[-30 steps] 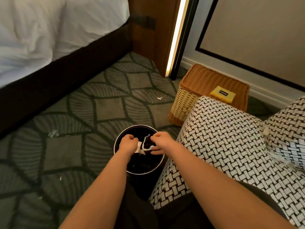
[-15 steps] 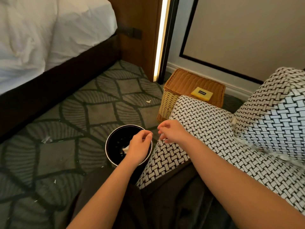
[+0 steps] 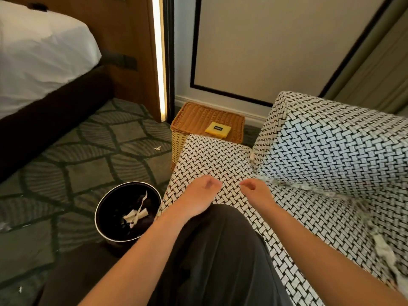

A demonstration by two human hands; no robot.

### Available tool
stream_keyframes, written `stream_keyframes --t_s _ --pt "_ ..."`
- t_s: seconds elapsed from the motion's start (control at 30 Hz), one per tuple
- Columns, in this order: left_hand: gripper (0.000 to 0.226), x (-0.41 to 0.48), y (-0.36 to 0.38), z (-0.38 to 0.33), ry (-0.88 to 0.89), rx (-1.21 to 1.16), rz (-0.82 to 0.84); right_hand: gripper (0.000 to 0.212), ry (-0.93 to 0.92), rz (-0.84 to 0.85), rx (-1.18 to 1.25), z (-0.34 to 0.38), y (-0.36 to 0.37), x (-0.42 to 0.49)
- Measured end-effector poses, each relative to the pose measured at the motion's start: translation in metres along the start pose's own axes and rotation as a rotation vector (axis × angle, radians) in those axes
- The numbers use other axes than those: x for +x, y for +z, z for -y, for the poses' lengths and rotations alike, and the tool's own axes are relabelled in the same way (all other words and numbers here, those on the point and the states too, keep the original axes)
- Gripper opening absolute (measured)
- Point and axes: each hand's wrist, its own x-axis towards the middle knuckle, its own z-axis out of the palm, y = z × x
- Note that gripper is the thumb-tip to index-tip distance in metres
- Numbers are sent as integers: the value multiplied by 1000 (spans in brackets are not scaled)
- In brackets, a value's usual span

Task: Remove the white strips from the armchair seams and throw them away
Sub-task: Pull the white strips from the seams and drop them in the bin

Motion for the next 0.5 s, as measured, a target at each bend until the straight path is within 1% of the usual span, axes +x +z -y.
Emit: stream_keyframes --t_s 0.1,0.13,0.2,0.27,0.4,0.5 --pt "33 6 21 -25 17 111 99 24 93 -117 -61 -30 -17 3" --pt "34 9 28 -31 21 143 122 25 115 -153 -99 -40 -20 5" --pt "29 16 44 -39 42 210 162 33 133 -235 -197 -60 -23 11" --pt "25 24 52 -39 68 320 145 43 131 -287 -332 -71 -22 17" --pt "27 55 65 -27 56 600 82 55 146 -327 -480 -73 -24 28" --pt "28 80 70 -18 18 666 161 61 161 -368 -598 -77 -25 45"
